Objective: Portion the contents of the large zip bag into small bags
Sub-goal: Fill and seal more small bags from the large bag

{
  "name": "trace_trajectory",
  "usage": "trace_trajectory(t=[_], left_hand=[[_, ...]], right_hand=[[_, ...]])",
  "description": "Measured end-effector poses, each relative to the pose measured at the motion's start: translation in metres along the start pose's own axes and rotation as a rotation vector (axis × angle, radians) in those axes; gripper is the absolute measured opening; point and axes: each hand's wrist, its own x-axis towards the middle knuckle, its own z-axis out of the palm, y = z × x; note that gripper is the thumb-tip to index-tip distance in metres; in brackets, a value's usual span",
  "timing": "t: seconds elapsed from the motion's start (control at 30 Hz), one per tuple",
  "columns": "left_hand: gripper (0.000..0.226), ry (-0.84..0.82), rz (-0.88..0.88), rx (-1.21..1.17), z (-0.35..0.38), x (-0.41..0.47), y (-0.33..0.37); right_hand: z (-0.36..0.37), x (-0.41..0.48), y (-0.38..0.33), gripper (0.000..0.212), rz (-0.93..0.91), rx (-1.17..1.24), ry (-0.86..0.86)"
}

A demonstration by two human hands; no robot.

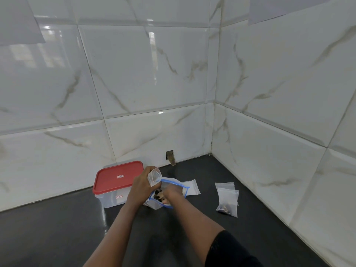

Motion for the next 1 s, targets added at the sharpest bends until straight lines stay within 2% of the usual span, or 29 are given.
trace_trajectory(t=[0.13, 0.2, 0.3, 0.4, 0.47, 0.6, 0.67, 0.83, 1.0], left_hand=[[0.045, 0.014, 0.0, 0.011, -0.004, 0.002, -0.002], [0.045, 0.018, -0.001, 0.018, -0.005, 0.004, -0.003], [0.045, 0.014, 0.0, 0.021, -0.006, 0.006, -0.003], [0.045, 0.016, 0.001, 0.025, -0.005, 0.009, -0.004], [0.045, 0.02, -0.004, 0.029, -0.004, 0.011, -0.005], [0.045, 0.007, -0.005, 0.032, -0.001, 0.012, -0.007], [0.047, 0.004, -0.007, 0.035, -0.001, 0.012, -0.008], [0.049, 0.005, -0.02, 0.035, -0.003, 0.014, -0.007], [0.047, 0.001, -0.03, 0.036, 0.0, 0.015, -0.004]], right_hand=[[0.008, 0.0, -0.01, 0.033, 0.11, 0.151, -0.061], [0.009, 0.004, -0.009, 0.038, 0.132, 0.173, -0.035], [0.01, 0.015, -0.005, 0.021, 0.05, 0.288, -0.013], [0.011, 0.006, -0.008, 0.034, 0.008, 0.277, -0.041], [0.012, 0.007, -0.011, 0.035, 0.009, 0.24, -0.06], [0.007, 0.007, -0.012, 0.026, 0.107, 0.142, -0.003], [0.008, 0.005, -0.013, 0.018, 0.159, 0.206, 0.001], [0.012, 0.006, -0.01, 0.033, 0.096, 0.178, 0.057], [0.016, 0.001, -0.015, 0.036, 0.095, 0.372, 0.041]])
